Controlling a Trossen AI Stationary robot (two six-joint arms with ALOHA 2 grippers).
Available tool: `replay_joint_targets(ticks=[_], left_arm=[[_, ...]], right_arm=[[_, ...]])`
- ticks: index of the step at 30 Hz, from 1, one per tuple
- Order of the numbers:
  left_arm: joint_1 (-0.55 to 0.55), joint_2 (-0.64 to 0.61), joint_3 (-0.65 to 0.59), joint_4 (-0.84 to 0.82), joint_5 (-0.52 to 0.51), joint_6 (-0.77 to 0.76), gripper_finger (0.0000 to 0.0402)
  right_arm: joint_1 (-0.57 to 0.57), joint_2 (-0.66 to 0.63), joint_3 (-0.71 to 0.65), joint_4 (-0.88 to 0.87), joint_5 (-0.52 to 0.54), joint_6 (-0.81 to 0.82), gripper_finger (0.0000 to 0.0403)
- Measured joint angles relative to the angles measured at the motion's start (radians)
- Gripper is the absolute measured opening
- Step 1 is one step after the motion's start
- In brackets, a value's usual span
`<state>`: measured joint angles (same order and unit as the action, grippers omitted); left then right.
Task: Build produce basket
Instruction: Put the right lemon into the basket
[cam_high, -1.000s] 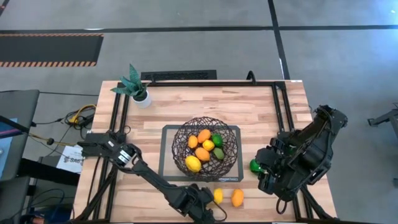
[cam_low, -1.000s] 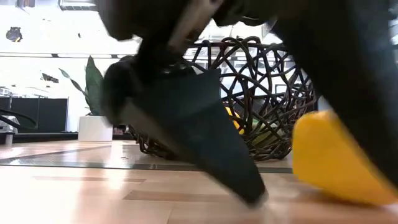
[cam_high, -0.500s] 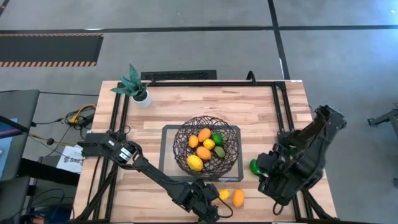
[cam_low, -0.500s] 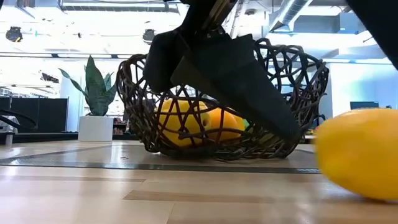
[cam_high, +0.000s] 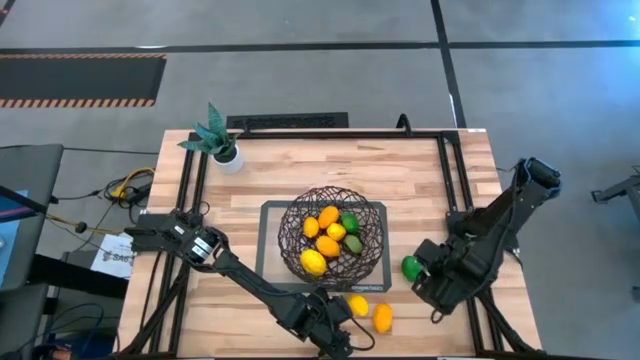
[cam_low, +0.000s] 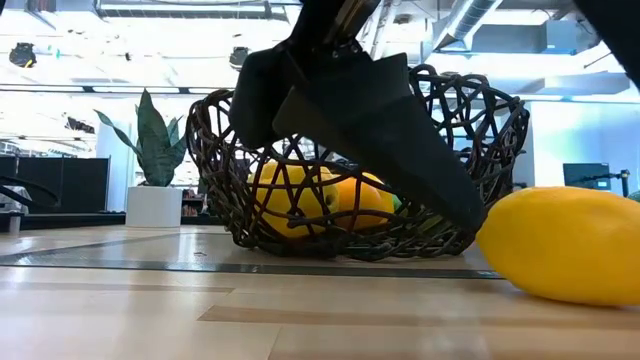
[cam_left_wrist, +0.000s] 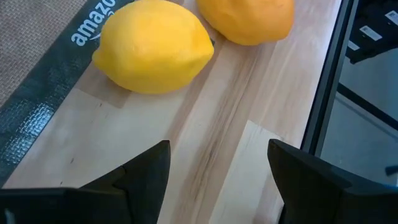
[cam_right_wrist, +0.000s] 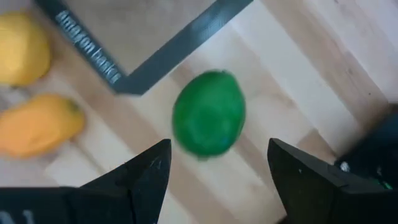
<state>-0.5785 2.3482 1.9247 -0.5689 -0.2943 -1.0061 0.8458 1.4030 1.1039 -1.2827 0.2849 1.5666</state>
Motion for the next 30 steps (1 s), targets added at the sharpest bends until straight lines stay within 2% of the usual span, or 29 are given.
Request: replay_joint_targets(ticks=[5,11,14,24,30], left_arm=[[0.002,0.000,0.000,0.000,-0.002,0.000,0.0255],[0.006,-0.001,0.000,0.002,-0.005,-0.003,0.0255],[0.010,-0.001,0.000,0.003,-0.005,0.006,0.0255],[0.017,-0.001,0.000,0.002,-0.004,0.045,0.0255],[0.017,-0.001,0.000,-0.005,-0.001,0.087,0.0255]], right_arm=[[-0.040,-0.001,-0.069,0.108,-0.019,-0.001,0.0285],[-0.046,0.042,-0.075,0.478,-0.023,-0.066,0.0285],[-0.047,0.085,-0.075,0.594,-0.024,-0.105,0.0285],[-0.026,0.252,-0.076,0.771,-0.173,0.044,0.0285],[-0.038,0.300,-0.076,0.845,-0.186,0.067,0.0285]])
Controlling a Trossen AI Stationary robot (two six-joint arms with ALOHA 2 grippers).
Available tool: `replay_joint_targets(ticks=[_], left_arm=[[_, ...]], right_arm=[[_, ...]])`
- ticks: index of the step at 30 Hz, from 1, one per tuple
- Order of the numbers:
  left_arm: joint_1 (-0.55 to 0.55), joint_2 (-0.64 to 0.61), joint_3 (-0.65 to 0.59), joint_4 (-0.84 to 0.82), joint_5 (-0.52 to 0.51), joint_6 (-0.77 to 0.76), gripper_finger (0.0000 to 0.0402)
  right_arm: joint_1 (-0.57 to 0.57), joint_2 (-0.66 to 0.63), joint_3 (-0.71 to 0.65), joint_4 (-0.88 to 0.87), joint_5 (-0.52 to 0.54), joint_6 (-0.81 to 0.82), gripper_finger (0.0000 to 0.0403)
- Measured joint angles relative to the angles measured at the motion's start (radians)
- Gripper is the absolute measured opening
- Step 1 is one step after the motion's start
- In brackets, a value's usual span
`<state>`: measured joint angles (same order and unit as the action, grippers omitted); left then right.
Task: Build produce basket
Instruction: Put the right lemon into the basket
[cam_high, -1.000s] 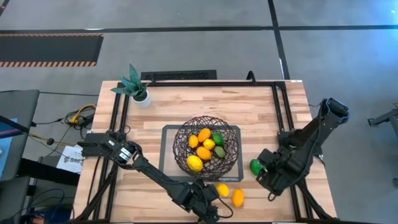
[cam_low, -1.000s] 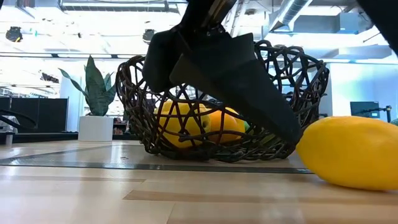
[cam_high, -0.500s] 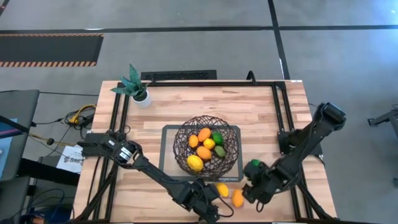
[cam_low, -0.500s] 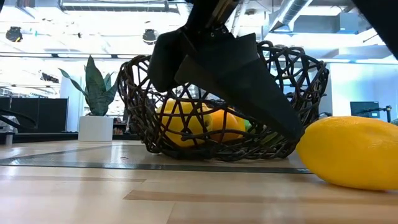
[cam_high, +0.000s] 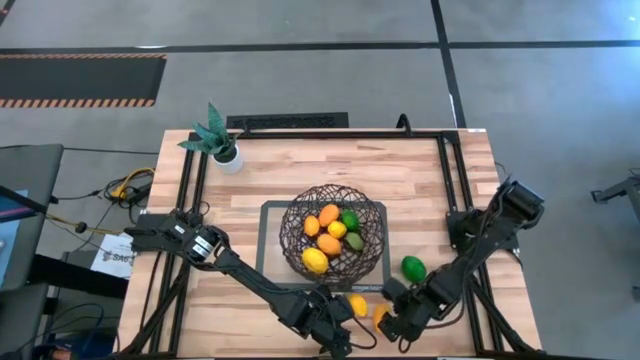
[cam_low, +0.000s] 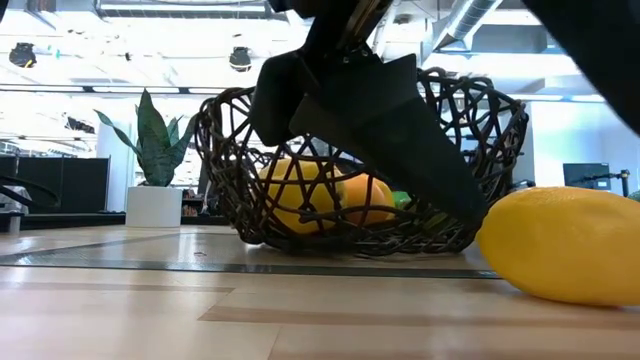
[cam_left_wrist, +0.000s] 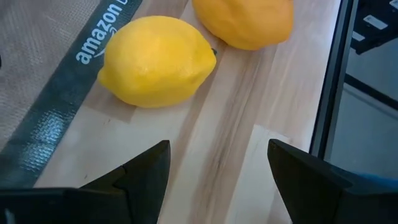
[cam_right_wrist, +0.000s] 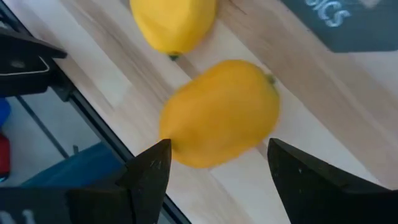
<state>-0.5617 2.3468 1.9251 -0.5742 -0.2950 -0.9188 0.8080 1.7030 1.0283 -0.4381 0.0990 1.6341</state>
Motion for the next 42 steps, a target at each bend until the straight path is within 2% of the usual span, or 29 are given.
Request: replay_joint_targets(ticks=[15,28,36,42], left_arm=[[0.038,-0.001,0.000,-0.014,-0.045,0.070,0.0255],[0.046,-0.001,0.000,-0.016,-0.045,0.089,0.0255],[0.044,-0.001,0.001,-0.015,0.034,0.032,0.0255],[0.026,0.000,0.108,-0.121,0.037,0.070,0.0255]], right_arm=[[-0.079,0.005,0.000,0.013,0.066,-0.032,0.0285],[-0.082,0.005,0.000,0.014,0.068,-0.038,0.0285],[-0.082,0.005,0.000,0.003,0.092,-0.037,0.0285],[-0.076,0.047,-0.001,0.029,0.090,-0.027,0.0286]])
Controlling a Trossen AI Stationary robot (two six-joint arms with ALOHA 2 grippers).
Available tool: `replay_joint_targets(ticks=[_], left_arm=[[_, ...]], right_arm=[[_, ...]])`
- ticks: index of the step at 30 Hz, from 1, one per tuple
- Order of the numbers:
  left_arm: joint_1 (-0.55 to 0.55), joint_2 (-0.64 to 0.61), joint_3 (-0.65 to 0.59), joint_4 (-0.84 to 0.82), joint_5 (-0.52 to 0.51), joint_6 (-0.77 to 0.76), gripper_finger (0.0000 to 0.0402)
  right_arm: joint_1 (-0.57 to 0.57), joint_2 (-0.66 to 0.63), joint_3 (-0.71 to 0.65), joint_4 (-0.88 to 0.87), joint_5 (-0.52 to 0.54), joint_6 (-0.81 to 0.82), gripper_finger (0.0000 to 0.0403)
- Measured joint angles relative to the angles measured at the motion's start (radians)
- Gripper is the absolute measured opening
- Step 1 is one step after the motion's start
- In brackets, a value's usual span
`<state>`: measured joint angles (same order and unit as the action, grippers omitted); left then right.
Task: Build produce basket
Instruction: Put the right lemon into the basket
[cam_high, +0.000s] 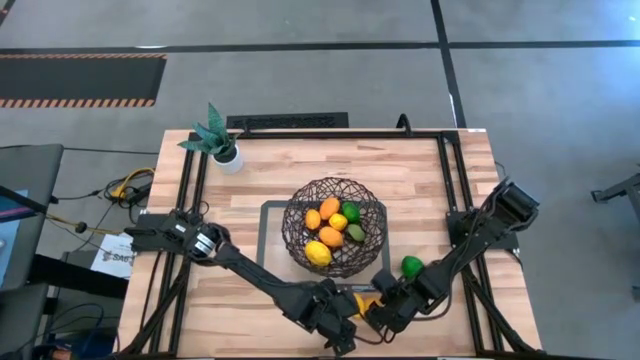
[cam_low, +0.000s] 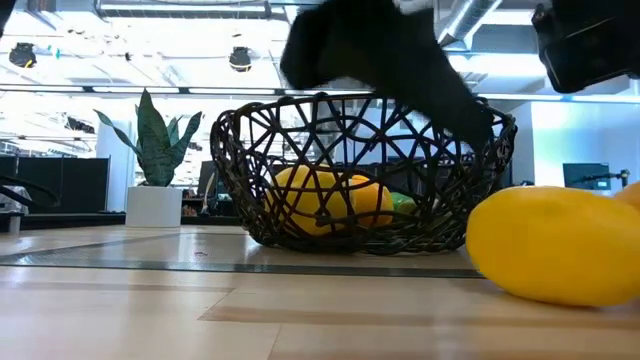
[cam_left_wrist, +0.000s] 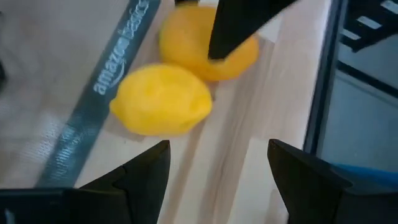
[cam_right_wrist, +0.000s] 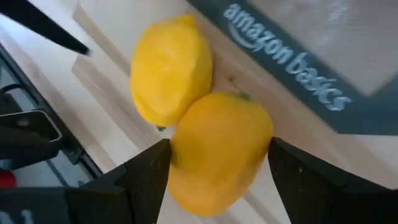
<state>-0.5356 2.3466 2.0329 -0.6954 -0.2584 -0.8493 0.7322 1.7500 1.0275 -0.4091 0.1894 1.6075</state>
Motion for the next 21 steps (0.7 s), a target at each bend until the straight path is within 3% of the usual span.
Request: replay_joint_targets(ticks=[8,11,16,21], left_arm=[[-0.015,-0.002,0.196,-0.185,-0.095,0.106,0.0255],[-0.014,-0.002,0.214,-0.187,-0.117,0.128,0.0255],[-0.015,0.000,0.214,-0.211,-0.113,0.130,0.0255],[-0.015,0.000,0.213,-0.254,-0.114,0.122,0.0255]], right_arm=[[0.000,0.032,0.000,0.036,-0.018,0.015,0.0276],[0.000,0.033,-0.001,0.035,-0.023,0.014,0.0240],[0.001,0.026,-0.003,0.063,-0.035,-0.020,0.0134],[0.002,-0.032,0.009,0.024,-0.060,-0.071,0.0122]])
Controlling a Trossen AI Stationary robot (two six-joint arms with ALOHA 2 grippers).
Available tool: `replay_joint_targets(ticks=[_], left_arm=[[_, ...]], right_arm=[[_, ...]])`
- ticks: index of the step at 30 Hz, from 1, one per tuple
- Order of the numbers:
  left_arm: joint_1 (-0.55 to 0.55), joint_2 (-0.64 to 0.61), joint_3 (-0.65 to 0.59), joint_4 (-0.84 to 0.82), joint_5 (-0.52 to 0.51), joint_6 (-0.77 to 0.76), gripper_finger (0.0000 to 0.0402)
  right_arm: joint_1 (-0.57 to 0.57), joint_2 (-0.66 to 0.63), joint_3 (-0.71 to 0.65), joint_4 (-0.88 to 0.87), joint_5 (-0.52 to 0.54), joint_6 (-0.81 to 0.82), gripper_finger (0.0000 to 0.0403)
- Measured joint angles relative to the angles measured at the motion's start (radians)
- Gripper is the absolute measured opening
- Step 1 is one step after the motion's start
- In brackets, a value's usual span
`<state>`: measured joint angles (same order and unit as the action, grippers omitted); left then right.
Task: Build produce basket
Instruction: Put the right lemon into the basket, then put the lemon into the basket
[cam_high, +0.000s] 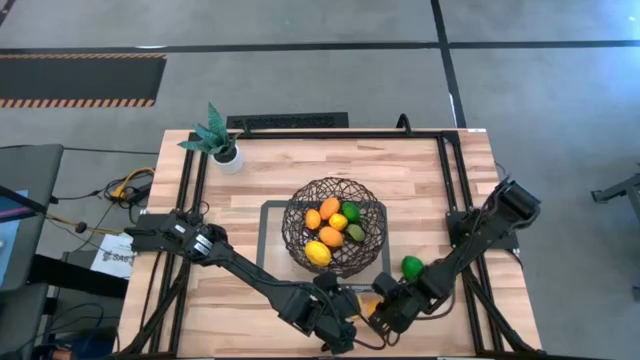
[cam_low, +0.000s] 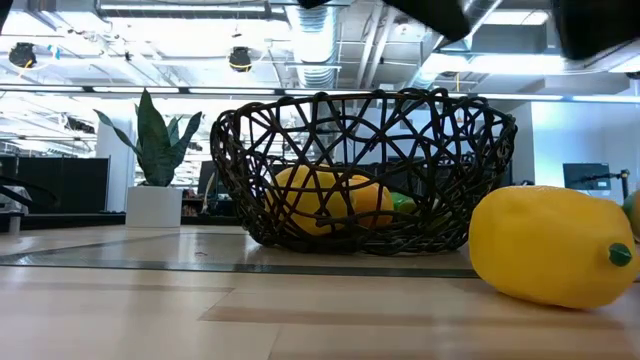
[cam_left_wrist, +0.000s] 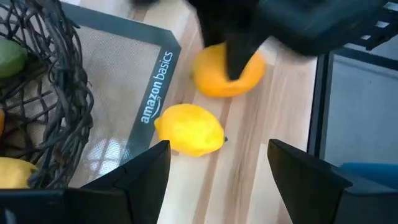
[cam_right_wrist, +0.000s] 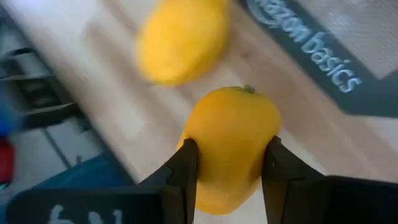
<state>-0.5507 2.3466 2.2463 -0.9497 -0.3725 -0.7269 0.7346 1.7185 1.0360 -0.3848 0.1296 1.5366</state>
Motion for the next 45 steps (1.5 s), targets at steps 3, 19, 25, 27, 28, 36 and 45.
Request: replay_joint_targets(ticks=[3,19,25,27,28,36,45], left_arm=[[0.000,0.000,0.000,-0.020,0.009,-0.001,0.0255],[-0.007,0.000,0.000,-0.063,0.029,-0.034,0.0255],[-0.014,0.000,0.000,-0.066,0.029,-0.055,0.0255],[-0.018,0.000,0.000,-0.075,0.029,-0.059,0.0255],[-0.020,0.000,0.000,-0.082,0.029,-0.066,0.0255],[-0.042,0.000,-0.001,-0.155,0.028,-0.141,0.0255],[-0.051,-0.022,-0.002,-0.265,0.004,-0.159,0.0255]], right_arm=[[0.008,-0.069,0.068,-0.074,0.005,-0.023,0.0122],[-0.166,-0.234,0.362,-0.671,0.309,-0.390,0.0120],[-0.349,-0.166,0.349,-0.606,0.238,-0.595,0.0120],[-0.394,-0.130,0.347,-0.585,0.210,-0.645,0.0114],[-0.411,-0.111,0.347,-0.578,0.209,-0.662,0.0114],[-0.471,0.013,0.347,-0.555,0.081,-0.700,0.0175],[-0.472,0.035,0.381,-0.549,0.078,-0.697,0.0346]])
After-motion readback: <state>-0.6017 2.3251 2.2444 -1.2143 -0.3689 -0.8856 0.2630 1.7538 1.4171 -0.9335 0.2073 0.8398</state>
